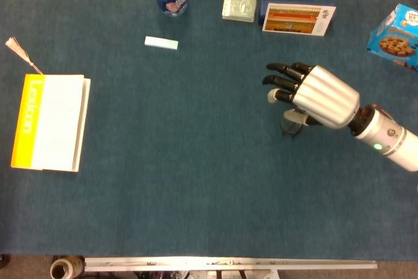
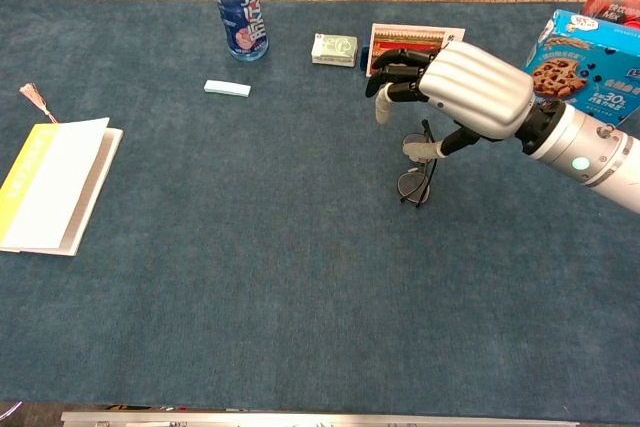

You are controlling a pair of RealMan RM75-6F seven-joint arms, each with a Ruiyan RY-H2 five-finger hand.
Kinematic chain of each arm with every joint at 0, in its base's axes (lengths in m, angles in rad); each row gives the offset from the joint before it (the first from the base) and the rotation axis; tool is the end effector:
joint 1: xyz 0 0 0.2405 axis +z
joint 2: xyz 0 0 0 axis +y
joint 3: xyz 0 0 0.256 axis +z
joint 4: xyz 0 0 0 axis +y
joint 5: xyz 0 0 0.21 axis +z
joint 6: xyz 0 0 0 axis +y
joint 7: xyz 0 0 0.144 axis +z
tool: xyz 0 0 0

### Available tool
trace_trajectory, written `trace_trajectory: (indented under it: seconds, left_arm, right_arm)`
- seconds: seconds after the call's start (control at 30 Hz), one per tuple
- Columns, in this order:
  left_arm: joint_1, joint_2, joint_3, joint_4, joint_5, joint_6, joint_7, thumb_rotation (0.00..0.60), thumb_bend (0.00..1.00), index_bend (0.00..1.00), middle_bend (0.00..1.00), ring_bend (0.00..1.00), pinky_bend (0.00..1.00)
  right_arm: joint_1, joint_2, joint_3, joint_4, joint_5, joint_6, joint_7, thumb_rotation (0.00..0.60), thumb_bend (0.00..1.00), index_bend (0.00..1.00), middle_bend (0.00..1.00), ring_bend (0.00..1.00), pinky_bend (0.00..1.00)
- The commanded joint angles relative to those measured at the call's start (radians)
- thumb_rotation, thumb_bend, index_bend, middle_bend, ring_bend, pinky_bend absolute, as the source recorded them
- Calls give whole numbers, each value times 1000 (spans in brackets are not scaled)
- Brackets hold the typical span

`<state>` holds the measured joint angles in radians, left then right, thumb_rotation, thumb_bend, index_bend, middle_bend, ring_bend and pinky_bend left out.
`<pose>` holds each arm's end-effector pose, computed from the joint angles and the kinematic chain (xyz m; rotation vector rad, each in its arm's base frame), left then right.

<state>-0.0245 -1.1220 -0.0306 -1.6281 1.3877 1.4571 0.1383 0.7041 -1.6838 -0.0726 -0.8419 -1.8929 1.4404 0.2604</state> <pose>-0.3355 0.1558 0.1563 -1.3258 -0.9342 -0.6840 -0.1877 -0.3175 -0.0104 2.1858 -0.3636 1.3434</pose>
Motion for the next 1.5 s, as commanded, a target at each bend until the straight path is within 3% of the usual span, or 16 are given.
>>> trace_trajectory:
  seconds: [0.03,0.67,1.0,1.5]
  left_arm:
    - [0,0,0,0,0,0,0,600,40,527,505,385,589]
    - [2,-8,4,13,-8,-9,-10,600,40,526,505,385,588]
    - [4,-11,6,22,-7,-9,-21,600,40,527,505,385,589]
    - [1,-12,5,17,-3,-9,-13,600,40,527,505,385,589]
  right_arm:
    - [-2,-4,-7,20,-2,5,-14,600,167,464,344,184,440]
    - [-17,-84,-16,192,40,-6,12,600,171,464,343,184,440]
    - [-10,-115,-9,220,52,22,44,600,169,464,343,184,440]
    - [-3,-100,-31,266,9,146,55,600,201,464,344,184,440]
